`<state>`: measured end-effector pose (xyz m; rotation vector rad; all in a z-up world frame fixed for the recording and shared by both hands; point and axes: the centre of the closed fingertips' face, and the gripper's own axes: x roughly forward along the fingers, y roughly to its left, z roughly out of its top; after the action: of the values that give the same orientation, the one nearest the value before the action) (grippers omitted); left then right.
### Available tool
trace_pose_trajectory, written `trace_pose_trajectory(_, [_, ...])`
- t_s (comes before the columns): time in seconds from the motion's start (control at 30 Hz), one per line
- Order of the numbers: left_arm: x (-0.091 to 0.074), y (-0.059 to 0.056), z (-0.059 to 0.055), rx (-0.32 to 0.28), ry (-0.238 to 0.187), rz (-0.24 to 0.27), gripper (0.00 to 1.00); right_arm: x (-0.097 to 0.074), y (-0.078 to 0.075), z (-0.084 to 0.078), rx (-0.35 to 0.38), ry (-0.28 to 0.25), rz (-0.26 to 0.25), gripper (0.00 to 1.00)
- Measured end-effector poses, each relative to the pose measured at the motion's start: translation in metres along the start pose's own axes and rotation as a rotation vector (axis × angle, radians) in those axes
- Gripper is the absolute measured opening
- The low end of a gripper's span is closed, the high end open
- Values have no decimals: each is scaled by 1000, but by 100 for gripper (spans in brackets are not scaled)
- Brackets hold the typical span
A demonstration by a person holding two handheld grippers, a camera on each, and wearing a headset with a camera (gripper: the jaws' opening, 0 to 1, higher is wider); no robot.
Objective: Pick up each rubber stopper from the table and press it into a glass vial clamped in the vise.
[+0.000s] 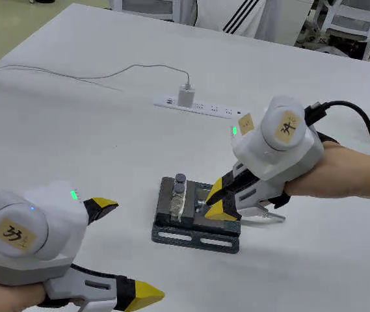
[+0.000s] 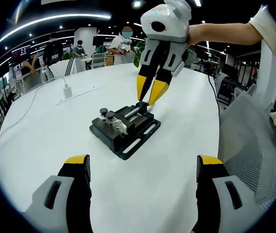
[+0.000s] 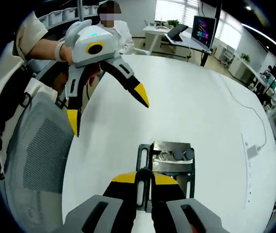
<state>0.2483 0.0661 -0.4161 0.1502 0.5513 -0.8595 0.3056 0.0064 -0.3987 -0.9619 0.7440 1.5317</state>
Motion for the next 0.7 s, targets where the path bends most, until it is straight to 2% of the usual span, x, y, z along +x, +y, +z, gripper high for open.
trace_pose_trajectory(0.3, [1,1,-1,-16,-17,10,90,13,-13,11,-105,64,19,5])
trace_pose_trajectory(0.4, [1,1,0,-24,-25,14,90,14,-24,12,-149,96,15,5])
trace_pose_trajectory(0.53, [1,1,-1,-34,-33,17,89,15,-32,14,-157,112,28,5])
trace_pose_trajectory(0.7, [3,0,-3,-51,-36,18,90,18,-38,12,-177,161,34,5])
